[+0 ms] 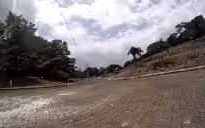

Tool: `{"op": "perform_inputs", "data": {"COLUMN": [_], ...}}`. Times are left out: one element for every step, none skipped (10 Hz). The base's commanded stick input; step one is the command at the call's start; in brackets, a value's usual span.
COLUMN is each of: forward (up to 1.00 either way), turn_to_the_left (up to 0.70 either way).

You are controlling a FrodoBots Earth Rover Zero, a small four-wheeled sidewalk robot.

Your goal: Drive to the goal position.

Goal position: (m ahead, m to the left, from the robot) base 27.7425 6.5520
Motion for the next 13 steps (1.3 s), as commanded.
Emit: {"op": "perform_inputs", "data": {"forward": [0.00, 0.00, 0.00, 0.00, 0.45, 0.70, 0.70, 0.70, 0.70, 0.70, 0.70, 0.08, 0.00], "turn_to_the_left": [0.00, 0.00, 0.00, 0.00, 0.00, 0.17, 0.27, 0.27, 0.27, 0.17, 0.02, 0.00, 0.00]}}
